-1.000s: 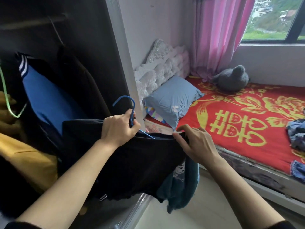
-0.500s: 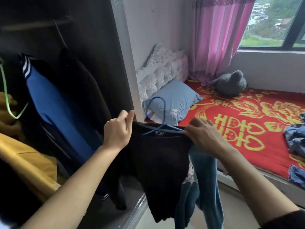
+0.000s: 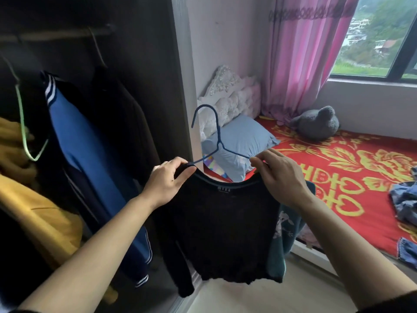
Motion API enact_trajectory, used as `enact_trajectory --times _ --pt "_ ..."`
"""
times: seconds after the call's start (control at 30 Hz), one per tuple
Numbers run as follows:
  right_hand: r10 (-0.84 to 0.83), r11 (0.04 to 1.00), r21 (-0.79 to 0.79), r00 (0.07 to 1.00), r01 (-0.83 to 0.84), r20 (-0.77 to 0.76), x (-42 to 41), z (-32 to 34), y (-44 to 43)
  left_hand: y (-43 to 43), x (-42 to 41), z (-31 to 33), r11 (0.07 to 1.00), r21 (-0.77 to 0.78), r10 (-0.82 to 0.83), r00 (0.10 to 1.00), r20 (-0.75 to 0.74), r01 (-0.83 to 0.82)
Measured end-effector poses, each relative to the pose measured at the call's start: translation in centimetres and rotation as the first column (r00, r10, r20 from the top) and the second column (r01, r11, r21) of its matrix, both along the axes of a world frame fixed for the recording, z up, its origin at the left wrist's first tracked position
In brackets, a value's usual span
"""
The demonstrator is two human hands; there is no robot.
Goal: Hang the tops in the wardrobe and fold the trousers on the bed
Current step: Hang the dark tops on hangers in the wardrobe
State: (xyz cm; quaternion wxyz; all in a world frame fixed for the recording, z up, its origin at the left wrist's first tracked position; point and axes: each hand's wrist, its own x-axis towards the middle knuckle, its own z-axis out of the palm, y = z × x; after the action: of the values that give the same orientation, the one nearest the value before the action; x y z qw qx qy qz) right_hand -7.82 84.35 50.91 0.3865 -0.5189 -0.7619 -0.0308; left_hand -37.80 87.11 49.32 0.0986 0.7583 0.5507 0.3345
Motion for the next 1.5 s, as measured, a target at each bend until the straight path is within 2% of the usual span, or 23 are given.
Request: enact_trajectory --times 0.07,0.13,0.2,0.33,0.47,0.57,0.63,0.77,0.9,1.0,1.13,1.23,1.33,1.5 --pt "0.109 0.977 -0.178 0.993 -0.114 -0.040 -1.1 1.9 -0.3 0.5 -1.3 -0.2 0.999 0.034 -0.010 0.999 0.051 0.008" --pt "0.231 0.852 -0.460 0.968 -0.251 -0.102 -2.7 3.8 -0.7 1.3 -2.6 -0.6 0.999 0.049 -0.016 0.997 0.075 0.013" --pt "0.293 0.743 -0.573 0.938 -0.346 -0.187 -4.6 4.8 -0.9 2.1 -3.9 -0.7 0.998 0.068 -0.004 0.996 0.089 -0.002" --pt "0.260 0.769 -0.485 0.898 -0.415 -0.356 -9.4 5.2 -0.7 3.4 -7.0 0.7 0.993 0.082 0.080 0.990 0.120 -0.090" --pt "0.234 0.807 -0.419 0.877 -0.416 -0.420 -15.2 5.6 -0.2 3.9 -10.6 2.7 0.985 0.047 0.166 0.984 0.065 -0.169" --pt "0.188 0.837 -0.387 0.868 -0.387 -0.460 -18.8 6.1 0.7 3.6 -13.4 4.6 0.972 0.071 0.230 0.967 -0.105 -0.224" --pt "0.160 0.849 -0.367 0.848 -0.379 -0.506 -20.8 6.9 1.8 3.5 -15.2 6.4 0.955 0.143 0.286 0.936 -0.206 -0.261" --pt "0.194 0.848 -0.315 0.803 -0.425 -0.563 -24.9 9.1 4.8 4.1 -18.3 10.9 0.896 0.292 0.415 0.864 -0.286 -0.334" --pt "0.268 0.771 -0.274 0.683 -0.575 -0.680 -29.2 12.1 8.4 5.7 -20.4 15.5 0.811 0.371 0.569 0.755 -0.325 -0.452" --pt "0.329 0.690 -0.185 0.530 -0.700 -0.781 -32.7 14.2 11.1 6.6 -22.1 18.8 0.736 0.438 0.668 0.661 -0.341 -0.517" --pt "0.423 0.611 -0.085 0.416 -0.787 -0.805 -36.8 15.8 14.9 7.8 -24.6 21.6 0.637 0.491 0.769 0.534 -0.351 -0.594" --pt "0.469 0.550 -0.085 0.392 -0.831 -0.791 -39.6 17.1 17.8 9.3 -26.8 22.6 0.585 0.542 0.811 0.436 -0.389 -0.603" --pt "0.433 0.505 -0.118 0.370 -0.855 -0.822 -42.0 18.0 20.8 10.9 -29.4 22.8 0.566 0.523 0.822 0.395 -0.410 -0.637" --pt "0.395 0.475 -0.241 0.450 -0.847 -0.801 -44.2 14.5 24.3 12.1 -32.3 21.0 0.549 0.602 0.835 0.346 -0.428 -0.580"
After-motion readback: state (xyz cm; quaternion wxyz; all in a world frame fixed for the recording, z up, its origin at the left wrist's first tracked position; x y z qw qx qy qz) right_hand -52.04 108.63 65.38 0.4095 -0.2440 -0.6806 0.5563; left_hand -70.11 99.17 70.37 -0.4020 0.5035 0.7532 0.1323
